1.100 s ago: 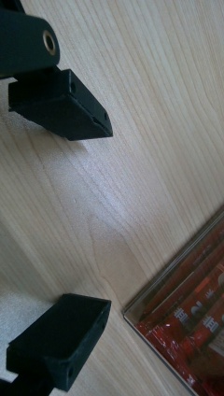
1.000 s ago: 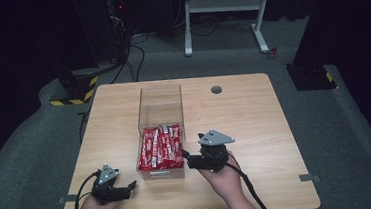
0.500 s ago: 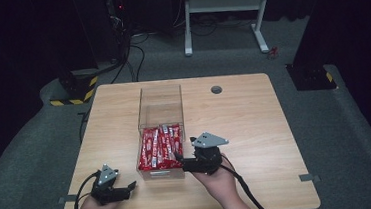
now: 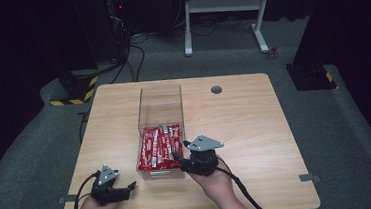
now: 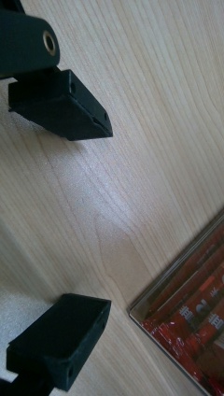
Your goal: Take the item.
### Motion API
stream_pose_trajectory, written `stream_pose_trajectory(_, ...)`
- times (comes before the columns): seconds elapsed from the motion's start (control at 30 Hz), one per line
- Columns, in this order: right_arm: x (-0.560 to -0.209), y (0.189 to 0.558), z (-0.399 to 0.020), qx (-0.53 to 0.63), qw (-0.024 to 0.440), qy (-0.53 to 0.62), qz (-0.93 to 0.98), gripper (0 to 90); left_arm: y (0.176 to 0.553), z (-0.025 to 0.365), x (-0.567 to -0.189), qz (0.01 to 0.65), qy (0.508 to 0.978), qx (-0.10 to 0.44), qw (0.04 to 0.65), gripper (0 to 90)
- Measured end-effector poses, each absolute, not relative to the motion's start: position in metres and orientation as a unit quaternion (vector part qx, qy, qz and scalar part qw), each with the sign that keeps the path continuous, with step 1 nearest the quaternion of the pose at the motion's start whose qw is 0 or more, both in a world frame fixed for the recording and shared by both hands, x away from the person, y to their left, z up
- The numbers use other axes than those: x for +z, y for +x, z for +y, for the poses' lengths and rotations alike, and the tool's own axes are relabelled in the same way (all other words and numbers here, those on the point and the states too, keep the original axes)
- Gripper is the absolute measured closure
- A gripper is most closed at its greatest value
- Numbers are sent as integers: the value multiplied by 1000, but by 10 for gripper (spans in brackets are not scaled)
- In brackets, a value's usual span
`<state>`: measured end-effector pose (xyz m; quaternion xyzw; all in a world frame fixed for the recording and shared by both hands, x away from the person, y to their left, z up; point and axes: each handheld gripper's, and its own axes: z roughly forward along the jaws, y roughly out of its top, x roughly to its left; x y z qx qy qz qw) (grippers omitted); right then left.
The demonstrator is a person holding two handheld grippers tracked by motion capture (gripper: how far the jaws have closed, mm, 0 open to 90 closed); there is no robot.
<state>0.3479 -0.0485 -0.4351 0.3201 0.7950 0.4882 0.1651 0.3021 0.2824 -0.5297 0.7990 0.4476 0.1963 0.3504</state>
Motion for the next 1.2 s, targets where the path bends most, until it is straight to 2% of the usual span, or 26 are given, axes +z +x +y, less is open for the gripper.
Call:
stream_pose_trajectory(0.17, -439, 347, -47, 484, 159, 315, 801, 586, 302, 282, -530, 448, 799, 196, 350, 153)
stream_pose_trajectory(0.37, -441, 347, -44, 477, 149, 325, 803, 672, 302, 282, -530, 448, 799, 196, 351, 153)
stream_pose_trajectory(0.63, -444, 348, -42, 471, 155, 326, 805, 715, 302, 282, -530, 449, 798, 196, 351, 153)
stream_pose_trajectory(0.73, -445, 347, -44, 477, 163, 326, 800, 764, 302, 282, -530, 449, 798, 196, 351, 153)
stream_pose_trajectory(1.03, -448, 350, -44, 475, 153, 334, 800, 772, 302, 282, -530, 448, 799, 196, 351, 153)
stream_pose_trajectory(1.2, -449, 349, -43, 476, 153, 337, 797, 844, 302, 282, -530, 449, 798, 196, 351, 153)
